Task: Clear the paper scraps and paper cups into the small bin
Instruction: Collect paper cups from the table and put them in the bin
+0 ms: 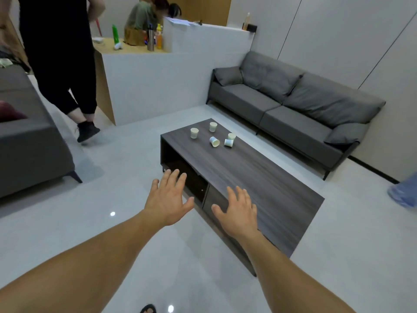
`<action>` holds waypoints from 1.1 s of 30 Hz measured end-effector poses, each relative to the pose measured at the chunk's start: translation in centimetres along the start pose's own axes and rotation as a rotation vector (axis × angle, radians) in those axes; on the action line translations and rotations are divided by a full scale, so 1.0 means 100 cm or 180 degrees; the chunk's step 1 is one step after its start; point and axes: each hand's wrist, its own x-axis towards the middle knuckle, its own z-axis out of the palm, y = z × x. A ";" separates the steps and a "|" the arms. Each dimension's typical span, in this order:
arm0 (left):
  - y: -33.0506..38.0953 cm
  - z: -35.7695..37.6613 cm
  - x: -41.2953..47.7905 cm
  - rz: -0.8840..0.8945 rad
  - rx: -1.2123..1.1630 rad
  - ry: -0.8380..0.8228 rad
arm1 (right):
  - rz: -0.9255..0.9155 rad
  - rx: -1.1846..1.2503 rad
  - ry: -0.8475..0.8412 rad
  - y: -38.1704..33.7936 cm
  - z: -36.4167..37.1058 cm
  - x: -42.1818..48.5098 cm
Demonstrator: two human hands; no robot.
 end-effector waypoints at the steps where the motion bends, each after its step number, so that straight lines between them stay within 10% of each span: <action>1: -0.008 -0.002 0.019 0.0033 -0.0041 -0.0008 | 0.0014 -0.0014 0.0000 -0.006 -0.001 0.018; 33: -0.156 0.041 0.532 -0.0003 -0.0192 -0.0592 | 0.0142 -0.0027 -0.0463 -0.109 0.043 0.554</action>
